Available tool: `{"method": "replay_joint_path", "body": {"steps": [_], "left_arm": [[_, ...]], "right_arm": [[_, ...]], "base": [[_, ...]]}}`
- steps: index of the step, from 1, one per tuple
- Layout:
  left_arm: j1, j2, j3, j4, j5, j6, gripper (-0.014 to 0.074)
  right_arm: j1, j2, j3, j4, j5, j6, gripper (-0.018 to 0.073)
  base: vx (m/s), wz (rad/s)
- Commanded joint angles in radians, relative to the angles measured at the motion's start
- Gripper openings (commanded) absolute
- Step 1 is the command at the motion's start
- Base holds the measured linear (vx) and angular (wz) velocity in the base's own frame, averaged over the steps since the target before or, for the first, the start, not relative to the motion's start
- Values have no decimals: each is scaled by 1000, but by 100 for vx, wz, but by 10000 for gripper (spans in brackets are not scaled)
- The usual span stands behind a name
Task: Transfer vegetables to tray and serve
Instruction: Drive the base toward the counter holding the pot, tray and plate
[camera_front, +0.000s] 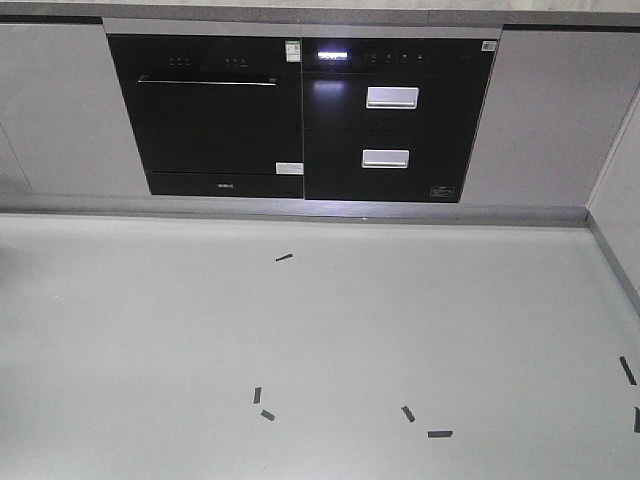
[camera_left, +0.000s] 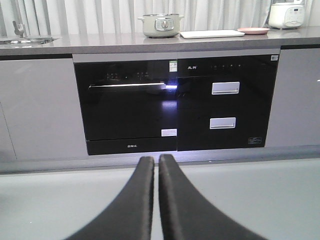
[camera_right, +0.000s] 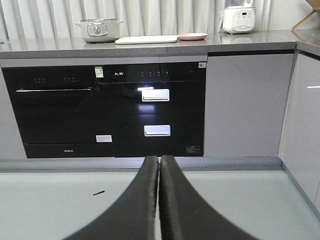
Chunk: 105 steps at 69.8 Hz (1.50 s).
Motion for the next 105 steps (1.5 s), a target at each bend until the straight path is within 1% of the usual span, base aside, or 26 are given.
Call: {"method": "replay_joint_path", "body": {"steps": [1, 105], "left_arm": [[1, -14, 28, -9, -76, -10, -6], [1, -14, 28, -9, -76, -10, -6]], "right_arm": [[-2, -5, 16, -9, -74, -2, -6], [-2, -5, 16, -9, -74, -2, -6]], "base": [[0, 0], [0, -1]]}}
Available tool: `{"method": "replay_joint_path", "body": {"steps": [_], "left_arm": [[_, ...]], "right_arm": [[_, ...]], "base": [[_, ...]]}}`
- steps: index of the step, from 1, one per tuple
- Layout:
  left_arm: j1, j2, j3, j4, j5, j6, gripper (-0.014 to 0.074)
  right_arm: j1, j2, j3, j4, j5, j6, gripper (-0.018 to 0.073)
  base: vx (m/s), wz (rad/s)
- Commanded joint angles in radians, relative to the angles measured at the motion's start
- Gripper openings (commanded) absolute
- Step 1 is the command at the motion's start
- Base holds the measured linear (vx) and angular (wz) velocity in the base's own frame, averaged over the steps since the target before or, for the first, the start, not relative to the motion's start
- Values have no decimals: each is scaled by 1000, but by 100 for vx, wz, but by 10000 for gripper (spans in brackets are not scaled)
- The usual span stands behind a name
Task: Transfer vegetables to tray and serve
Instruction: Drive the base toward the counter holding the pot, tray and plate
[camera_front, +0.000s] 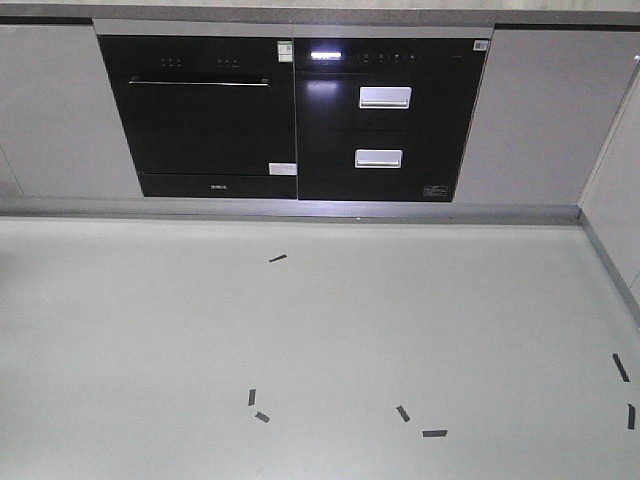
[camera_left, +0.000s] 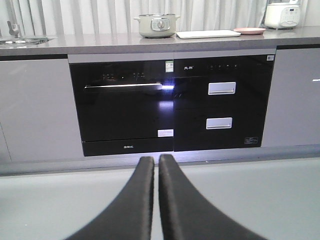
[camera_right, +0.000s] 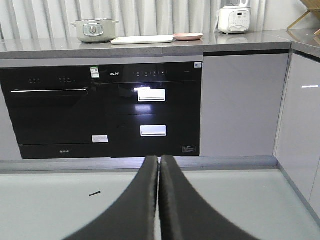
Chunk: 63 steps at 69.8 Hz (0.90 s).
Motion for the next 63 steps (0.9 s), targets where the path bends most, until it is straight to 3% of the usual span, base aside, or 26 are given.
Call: {"method": "replay_joint_path", "body": {"steps": [1, 63], "left_arm": [[1, -14, 28, -9, -76, -10, -6], [1, -14, 28, -9, -76, -10, -6]], "right_arm": [[-2, -5, 16, -9, -74, -2, -6], [-2, -5, 16, -9, -74, -2, -6]], "base": [[1, -6], [5, -6]]}}
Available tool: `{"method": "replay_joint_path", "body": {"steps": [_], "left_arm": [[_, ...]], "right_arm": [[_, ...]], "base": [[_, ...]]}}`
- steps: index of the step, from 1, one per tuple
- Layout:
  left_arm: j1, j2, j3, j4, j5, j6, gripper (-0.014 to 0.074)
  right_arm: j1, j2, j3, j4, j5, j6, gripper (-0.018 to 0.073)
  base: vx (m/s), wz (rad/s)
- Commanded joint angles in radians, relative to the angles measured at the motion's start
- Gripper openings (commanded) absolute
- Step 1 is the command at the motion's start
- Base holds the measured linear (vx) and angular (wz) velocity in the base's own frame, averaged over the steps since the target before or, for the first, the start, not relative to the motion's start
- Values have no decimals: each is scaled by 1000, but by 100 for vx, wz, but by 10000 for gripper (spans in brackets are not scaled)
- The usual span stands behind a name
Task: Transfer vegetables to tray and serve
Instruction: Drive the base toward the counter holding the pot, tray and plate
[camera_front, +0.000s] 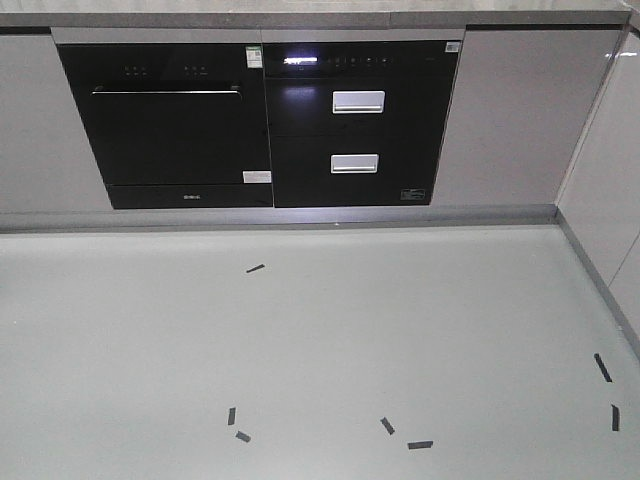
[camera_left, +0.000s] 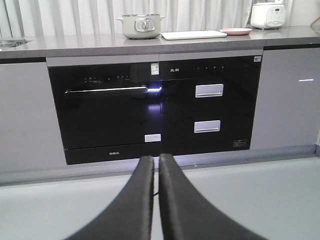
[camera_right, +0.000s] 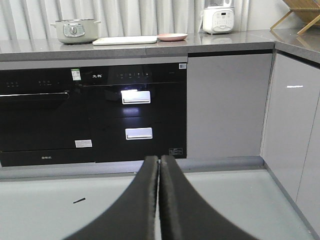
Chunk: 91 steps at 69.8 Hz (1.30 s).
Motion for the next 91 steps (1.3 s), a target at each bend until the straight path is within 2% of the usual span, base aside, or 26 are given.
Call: {"method": "replay_joint_path", "body": {"steps": [1, 91], "left_arm": [[1, -14, 28, -9, -76, -10, -6], [1, -14, 28, -9, -76, -10, -6]], "right_arm": [[-2, -5, 16, -9, -74, -2, -6], [-2, -5, 16, -9, -74, -2, -6]], "base": [[12, 2], [25, -6]]}}
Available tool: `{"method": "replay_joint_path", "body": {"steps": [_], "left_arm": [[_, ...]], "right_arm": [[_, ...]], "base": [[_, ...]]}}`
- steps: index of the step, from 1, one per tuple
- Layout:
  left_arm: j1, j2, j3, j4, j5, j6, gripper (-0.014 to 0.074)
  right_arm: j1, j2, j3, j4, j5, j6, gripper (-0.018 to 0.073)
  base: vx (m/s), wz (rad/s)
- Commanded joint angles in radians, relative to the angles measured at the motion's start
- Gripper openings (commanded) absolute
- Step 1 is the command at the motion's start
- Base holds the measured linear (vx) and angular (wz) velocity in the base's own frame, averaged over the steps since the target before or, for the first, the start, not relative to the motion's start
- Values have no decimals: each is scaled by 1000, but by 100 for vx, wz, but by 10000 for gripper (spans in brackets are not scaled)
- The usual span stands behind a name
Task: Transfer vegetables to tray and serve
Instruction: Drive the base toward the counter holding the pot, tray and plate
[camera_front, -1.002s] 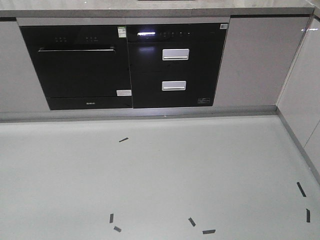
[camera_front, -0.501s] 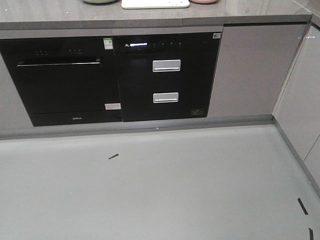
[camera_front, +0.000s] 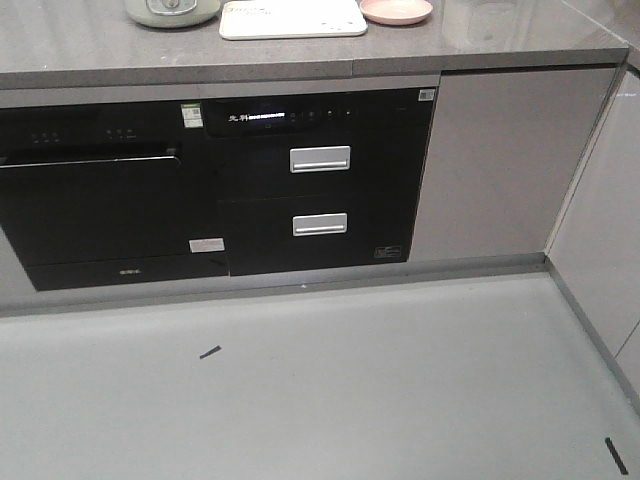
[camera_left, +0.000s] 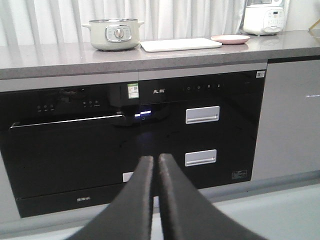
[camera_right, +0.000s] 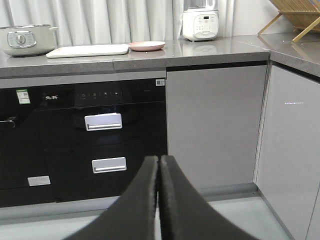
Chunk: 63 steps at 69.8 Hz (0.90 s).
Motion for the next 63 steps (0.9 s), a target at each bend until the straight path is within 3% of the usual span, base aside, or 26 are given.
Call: {"method": "replay_joint_path", "body": {"steps": [1, 63], "left_arm": [[1, -14, 28, -9, -76, -9, -6], [1, -14, 28, -9, -76, -9, -6]], "right_arm": [[-2, -5, 16, -9, -74, -2, -6], [-2, -5, 16, -9, -74, -2, -6]], "base": [[26, -6], [23, -2]]}}
